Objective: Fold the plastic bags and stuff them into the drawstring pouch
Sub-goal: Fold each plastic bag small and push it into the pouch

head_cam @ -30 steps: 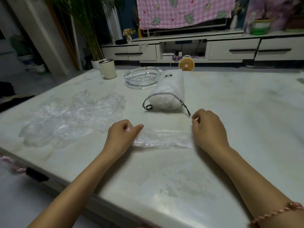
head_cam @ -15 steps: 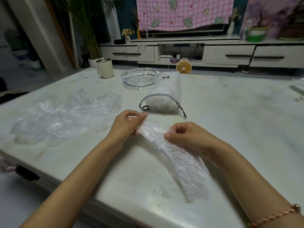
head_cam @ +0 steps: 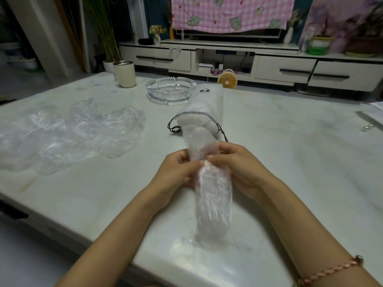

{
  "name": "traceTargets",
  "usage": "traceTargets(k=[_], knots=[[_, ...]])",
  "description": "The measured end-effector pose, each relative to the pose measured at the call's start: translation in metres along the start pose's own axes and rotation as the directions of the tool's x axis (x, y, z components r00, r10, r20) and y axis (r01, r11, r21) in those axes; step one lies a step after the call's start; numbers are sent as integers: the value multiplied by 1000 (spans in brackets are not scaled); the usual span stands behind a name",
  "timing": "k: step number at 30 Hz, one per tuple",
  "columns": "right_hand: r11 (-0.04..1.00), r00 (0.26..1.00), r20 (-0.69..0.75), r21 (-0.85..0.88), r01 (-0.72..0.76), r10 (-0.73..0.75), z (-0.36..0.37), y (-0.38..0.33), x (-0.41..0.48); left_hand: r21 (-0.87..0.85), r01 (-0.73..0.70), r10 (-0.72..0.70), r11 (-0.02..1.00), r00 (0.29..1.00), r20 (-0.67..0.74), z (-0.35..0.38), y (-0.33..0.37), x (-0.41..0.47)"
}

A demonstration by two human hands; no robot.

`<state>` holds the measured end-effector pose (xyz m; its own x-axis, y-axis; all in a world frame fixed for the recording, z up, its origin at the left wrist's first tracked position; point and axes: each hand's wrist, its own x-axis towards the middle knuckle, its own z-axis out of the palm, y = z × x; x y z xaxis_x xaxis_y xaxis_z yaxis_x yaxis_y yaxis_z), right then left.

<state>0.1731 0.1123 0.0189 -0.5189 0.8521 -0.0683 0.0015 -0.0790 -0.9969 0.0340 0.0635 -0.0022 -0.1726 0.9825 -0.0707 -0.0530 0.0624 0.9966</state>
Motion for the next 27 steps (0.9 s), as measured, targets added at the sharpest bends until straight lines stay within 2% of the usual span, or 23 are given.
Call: traceTargets(k=[4, 6, 9, 13, 14, 15, 16, 18, 19, 20, 21, 23, 24, 25, 27], knots=[[995, 996, -40, -57, 79, -82, 0, 0, 1, -364, 199, -136, 910, 972, 191, -7, 7, 1], [982, 987, -55, -117, 146, -153, 2, -1, -1, -317, 249, -181, 915, 957, 229, -8, 7, 0], [965, 972, -91, -173, 199, -217, 8, 1, -2, -197, 248, -184, 949, 938, 295, -6, 4, -5], [979, 976, -125, -118, 166, -181, -1, -2, 1, -301, 233, -163, 925, 957, 238, -11, 4, -5], [972, 970, -136, -151, 182, -203, -8, -2, 0, -342, 236, -166, 910, 961, 220, -12, 5, -3], [938, 955, -137, -268, 222, -265, -12, -1, -1, -383, 236, -172, 893, 966, 194, -14, 5, -2], [846, 926, -112, -458, 273, -360, -13, 1, -4, -410, 228, -176, 883, 971, 161, -16, 6, -1], [509, 843, 65, -772, 382, -534, -2, 11, -10, -414, 188, -169, 890, 982, 83, -19, 6, 1], [369, 805, 164, -824, 430, -570, 7, 18, -12, -394, 156, -155, 906, 987, 34, -18, 5, 2], [290, 770, 247, -825, 485, -588, 16, 22, -12, -377, 120, -134, 919, 991, -10, -19, 5, 1], [260, 731, 301, -797, 545, -612, 24, 25, -11, -364, 86, -110, 928, 993, -47, -19, 5, -1], [261, 654, 313, -735, 626, -689, 29, 26, -9, -335, 48, -78, 941, 994, -78, -19, 5, -2], [294, 648, 296, -708, 642, -702, 27, 24, -9, -306, 35, -65, 951, 994, -88, -20, 4, -3], [366, 687, 268, -687, 627, -675, 24, 21, -10, -279, 20, -50, 960, 994, -102, -20, 3, -4], [588, 822, 194, -613, 528, -536, 19, 13, -14, -199, -23, -9, 980, 987, -158, -19, 3, -4]])
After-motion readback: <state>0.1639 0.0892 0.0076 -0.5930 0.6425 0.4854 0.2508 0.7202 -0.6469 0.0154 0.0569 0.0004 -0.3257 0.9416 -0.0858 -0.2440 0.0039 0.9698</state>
